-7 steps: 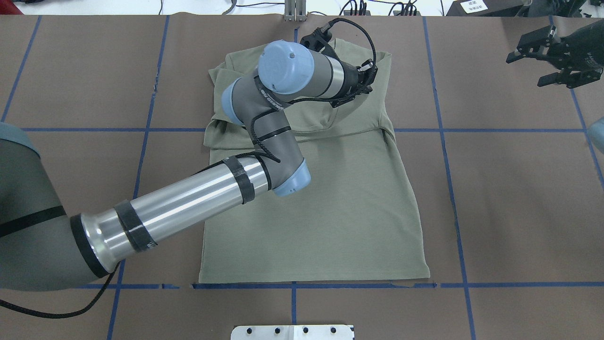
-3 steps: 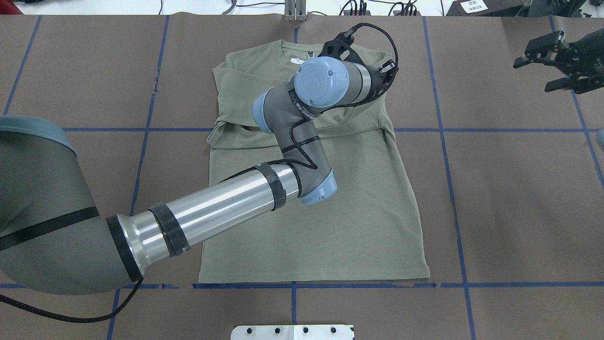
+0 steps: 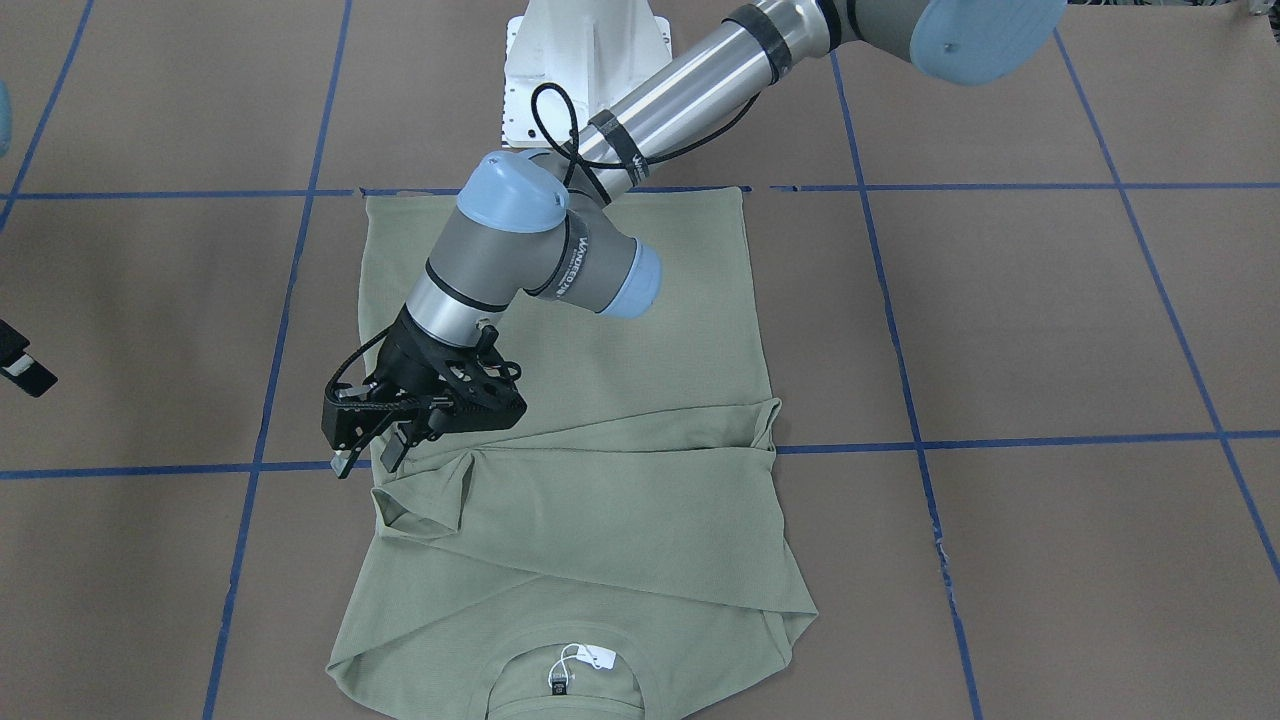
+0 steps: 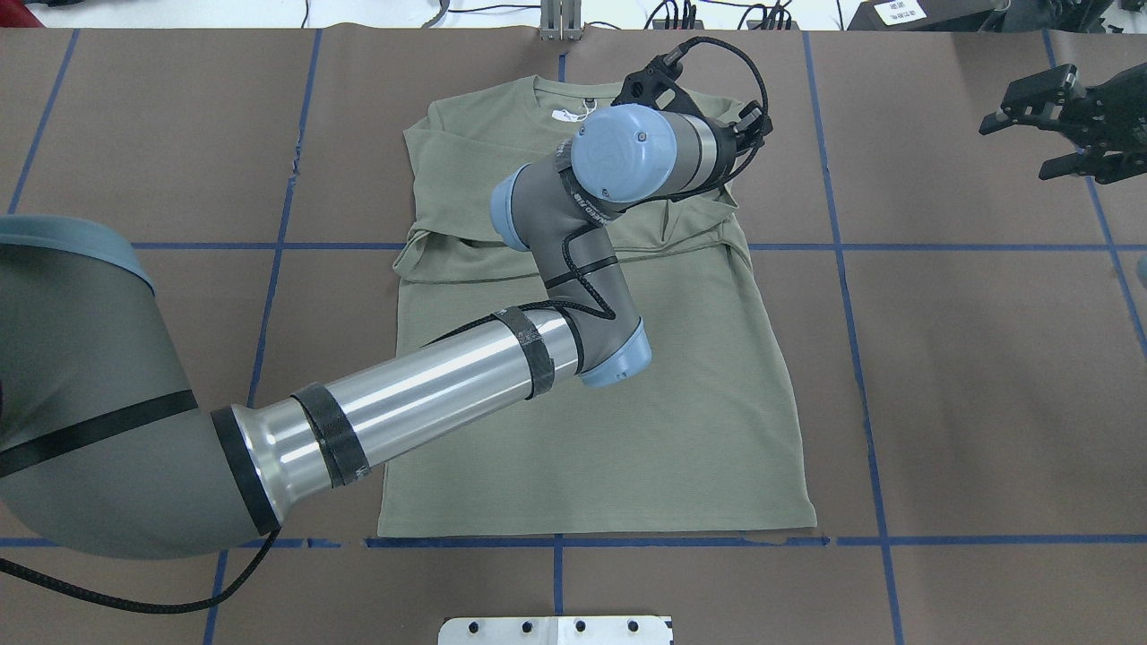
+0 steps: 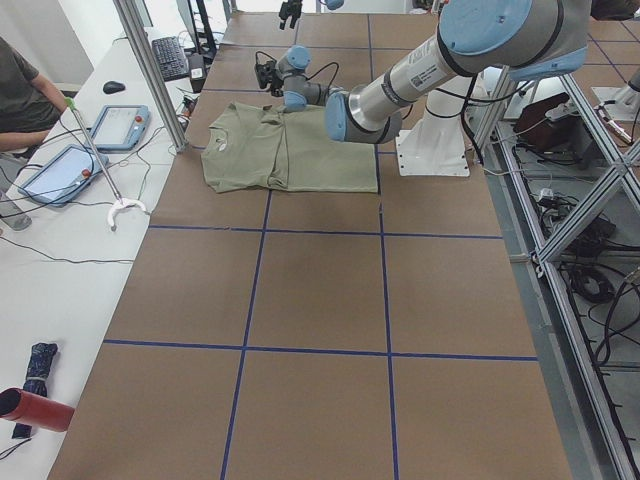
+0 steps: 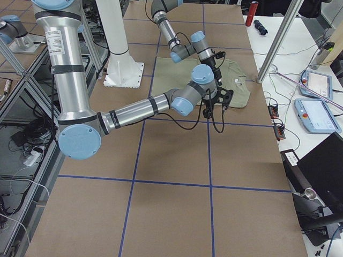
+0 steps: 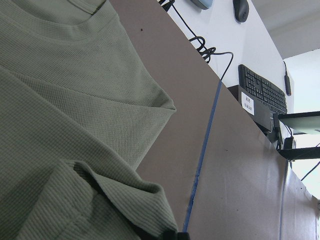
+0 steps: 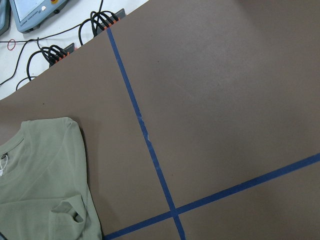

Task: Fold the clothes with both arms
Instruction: 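Release the sleeve and move both grippers to the shirt hem corners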

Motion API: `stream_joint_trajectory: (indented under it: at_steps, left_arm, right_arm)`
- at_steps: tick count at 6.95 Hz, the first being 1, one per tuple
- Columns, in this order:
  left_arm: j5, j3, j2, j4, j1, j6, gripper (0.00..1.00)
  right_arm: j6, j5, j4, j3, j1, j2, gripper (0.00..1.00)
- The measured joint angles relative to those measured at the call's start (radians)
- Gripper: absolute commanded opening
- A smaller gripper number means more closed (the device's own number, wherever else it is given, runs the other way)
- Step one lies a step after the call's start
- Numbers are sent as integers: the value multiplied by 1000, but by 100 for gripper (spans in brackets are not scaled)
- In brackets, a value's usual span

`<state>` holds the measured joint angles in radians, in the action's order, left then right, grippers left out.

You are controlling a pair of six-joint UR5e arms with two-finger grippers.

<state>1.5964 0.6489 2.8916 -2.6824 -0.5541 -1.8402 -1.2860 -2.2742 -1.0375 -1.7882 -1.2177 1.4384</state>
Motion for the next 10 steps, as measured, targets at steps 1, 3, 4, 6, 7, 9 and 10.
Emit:
stream_joint_trajectory:
  at_steps: [1,3,4,6,7,9,10]
  left_arm:
    - [43,86,-49,21,-3,4,74]
    - [206,350,-232,169,-34,87,74]
    - [268,495,-347,249,-52,170,74]
    - [342,767,-589,352,-74,310,74]
    - [357,867,-690,366,-78,343,74]
    - [375,944,-781,368,-79,358,75]
    - [378,949,-791,365,-78,359,75]
  right_arm:
    - [-16,7,-1,-2,25,-5,100]
    - [-99,153,-16,-38,204,-19,100]
    - [-184,305,-52,-81,353,-23,100]
    - [-392,554,-212,-227,636,-4,99]
    - [-496,659,-253,-280,767,25,98]
    - [-620,766,-274,-312,910,65,97]
    - [-662,783,-277,-313,945,80,96]
